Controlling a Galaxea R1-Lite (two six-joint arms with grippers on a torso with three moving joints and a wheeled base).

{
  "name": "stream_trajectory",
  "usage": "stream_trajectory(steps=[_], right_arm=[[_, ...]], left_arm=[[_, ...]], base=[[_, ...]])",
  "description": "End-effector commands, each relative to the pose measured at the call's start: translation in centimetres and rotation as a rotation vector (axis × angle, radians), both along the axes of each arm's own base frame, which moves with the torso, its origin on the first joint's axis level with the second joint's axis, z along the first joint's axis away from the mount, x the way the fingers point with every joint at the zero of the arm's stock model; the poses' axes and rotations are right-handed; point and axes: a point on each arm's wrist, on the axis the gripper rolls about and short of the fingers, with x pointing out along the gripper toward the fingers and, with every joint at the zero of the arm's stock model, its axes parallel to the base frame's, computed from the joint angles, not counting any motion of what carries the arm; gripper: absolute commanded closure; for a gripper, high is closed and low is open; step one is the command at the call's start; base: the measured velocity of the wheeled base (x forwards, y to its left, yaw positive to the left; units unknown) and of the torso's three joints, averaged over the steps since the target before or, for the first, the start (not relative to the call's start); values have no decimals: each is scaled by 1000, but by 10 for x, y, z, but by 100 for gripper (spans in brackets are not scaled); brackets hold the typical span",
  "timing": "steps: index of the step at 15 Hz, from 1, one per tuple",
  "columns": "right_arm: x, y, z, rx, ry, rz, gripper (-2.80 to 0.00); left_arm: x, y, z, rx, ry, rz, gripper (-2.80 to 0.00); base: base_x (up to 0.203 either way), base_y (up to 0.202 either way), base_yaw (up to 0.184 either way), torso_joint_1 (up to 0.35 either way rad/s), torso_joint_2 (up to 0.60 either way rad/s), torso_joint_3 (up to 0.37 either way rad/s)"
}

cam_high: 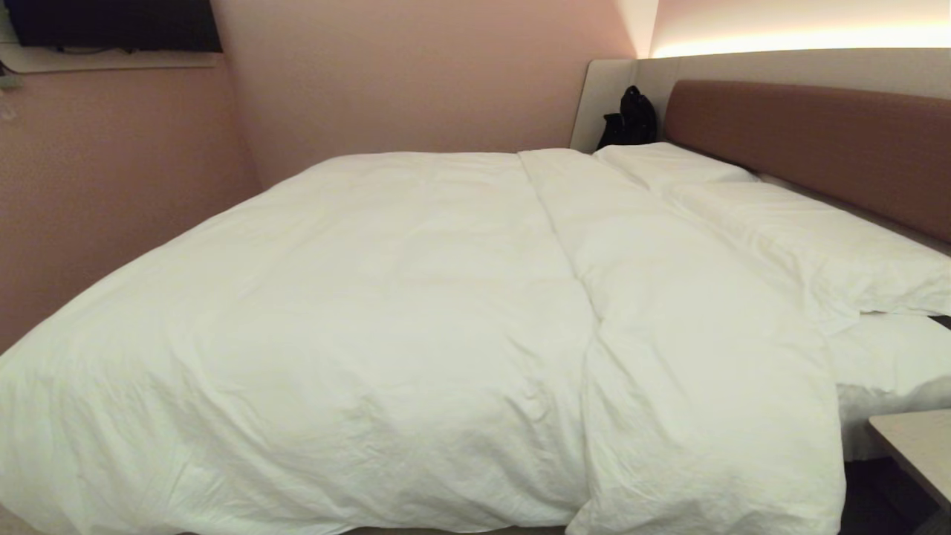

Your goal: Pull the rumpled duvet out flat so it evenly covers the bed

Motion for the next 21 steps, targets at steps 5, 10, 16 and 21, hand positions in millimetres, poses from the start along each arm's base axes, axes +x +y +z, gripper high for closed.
stream_trajectory(steps=[5, 10, 16, 21], right_arm=[[0, 0, 0, 0, -1, 0, 0], [0, 0, 0, 0, -1, 0, 0], [0, 0, 0, 0, -1, 0, 0], [0, 0, 0, 0, -1, 0, 0]], left_arm=[[0, 0, 0, 0, -1, 0, 0], [0, 0, 0, 2, -1, 0, 0], [0, 0, 0, 3, -1, 1, 0], [0, 0, 0, 5, 0, 1, 0]], base=[[0, 196, -2, 4, 3, 1], [0, 195, -2, 3, 1, 4], [0, 196, 0, 3, 5, 3], [0, 194, 0, 5, 2, 2]])
